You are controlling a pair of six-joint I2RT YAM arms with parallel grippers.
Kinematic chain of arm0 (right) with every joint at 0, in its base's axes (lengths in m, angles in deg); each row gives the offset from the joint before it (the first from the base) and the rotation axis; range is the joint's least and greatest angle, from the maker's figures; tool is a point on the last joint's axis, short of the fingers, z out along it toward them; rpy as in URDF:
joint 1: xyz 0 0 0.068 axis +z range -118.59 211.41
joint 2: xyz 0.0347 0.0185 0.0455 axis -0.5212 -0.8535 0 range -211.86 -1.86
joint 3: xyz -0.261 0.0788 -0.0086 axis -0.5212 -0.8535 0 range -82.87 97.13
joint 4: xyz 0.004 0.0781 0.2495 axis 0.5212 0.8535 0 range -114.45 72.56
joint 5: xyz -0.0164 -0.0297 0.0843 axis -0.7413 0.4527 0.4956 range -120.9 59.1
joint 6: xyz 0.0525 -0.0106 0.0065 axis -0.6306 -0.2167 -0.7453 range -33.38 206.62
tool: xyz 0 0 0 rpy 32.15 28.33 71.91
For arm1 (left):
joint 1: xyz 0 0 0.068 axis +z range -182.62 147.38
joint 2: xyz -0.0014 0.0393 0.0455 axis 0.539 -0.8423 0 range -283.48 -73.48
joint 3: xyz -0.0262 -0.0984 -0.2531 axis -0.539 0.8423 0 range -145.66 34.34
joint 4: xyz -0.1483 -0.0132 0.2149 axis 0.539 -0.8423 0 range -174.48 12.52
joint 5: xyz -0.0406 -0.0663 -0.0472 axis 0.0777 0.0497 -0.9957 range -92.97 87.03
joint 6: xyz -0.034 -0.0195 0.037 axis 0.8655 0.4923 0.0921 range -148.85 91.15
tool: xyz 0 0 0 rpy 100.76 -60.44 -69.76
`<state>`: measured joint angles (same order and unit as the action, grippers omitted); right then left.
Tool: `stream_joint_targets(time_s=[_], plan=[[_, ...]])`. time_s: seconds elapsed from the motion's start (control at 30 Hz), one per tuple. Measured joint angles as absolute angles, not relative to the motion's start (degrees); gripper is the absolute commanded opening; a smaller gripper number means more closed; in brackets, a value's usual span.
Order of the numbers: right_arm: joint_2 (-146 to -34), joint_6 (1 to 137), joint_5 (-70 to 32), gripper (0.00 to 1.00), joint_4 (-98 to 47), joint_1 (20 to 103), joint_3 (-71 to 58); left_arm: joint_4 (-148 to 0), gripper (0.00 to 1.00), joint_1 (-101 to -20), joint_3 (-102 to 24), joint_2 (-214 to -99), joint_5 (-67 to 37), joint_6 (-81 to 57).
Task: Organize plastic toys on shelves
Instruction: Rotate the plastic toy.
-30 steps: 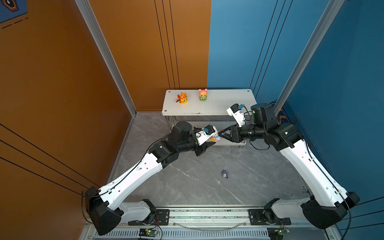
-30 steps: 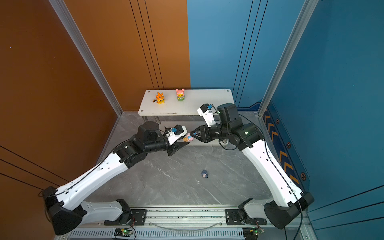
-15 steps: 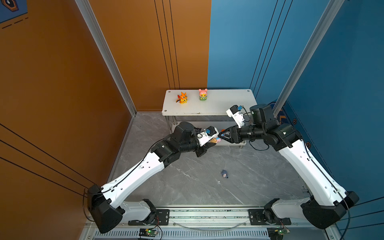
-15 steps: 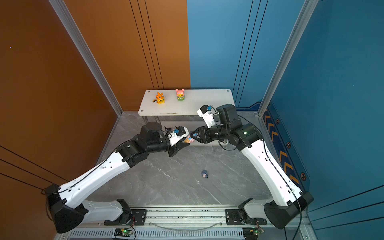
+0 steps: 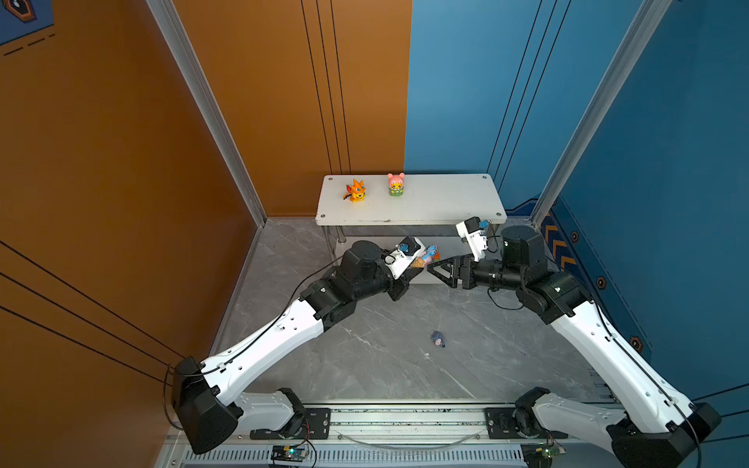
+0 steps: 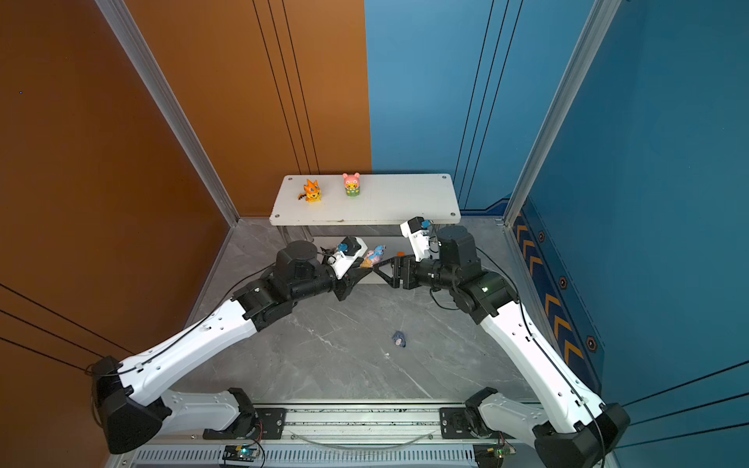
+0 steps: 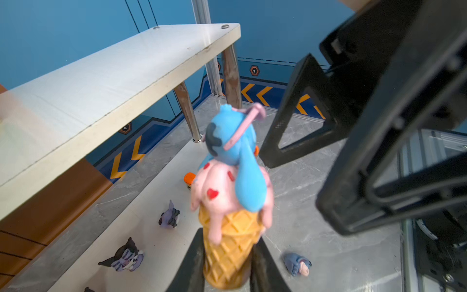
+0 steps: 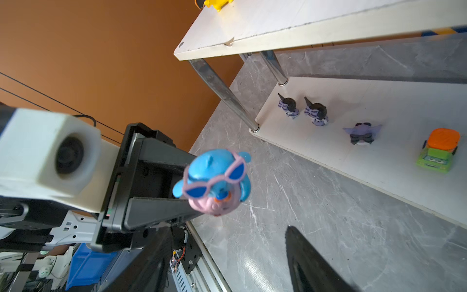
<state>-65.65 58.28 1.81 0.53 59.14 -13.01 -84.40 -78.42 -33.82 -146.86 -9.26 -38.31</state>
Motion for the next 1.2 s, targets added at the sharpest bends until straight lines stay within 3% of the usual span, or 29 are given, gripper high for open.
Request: stream_joint_targets(time_s=[0.4,0.8,1.03,1.2], plan=[[-62.38,50.3,-2.72,0.79,-19.63,59.44,-22.54,-78.54,0.05,-80.5,-31.88,-147.3,-2.92,-33.26],[-65.7,50.61,-2.65,0.78,-26.62,61.13,-22.54,-77.42,0.05,-80.69,-31.88,-147.3,-2.77,-31.95],[-67.47,51.41,-2.65,0.67,-26.66,61.5,-22.54,-77.14,0.05,-80.69,-31.88,-147.28,-2.83,-31.75],[-67.47,52.77,-2.28,0.48,-27.56,61.67,-22.49,-77.14,0.05,-80.67,-31.88,-147.3,-2.99,-31.71]])
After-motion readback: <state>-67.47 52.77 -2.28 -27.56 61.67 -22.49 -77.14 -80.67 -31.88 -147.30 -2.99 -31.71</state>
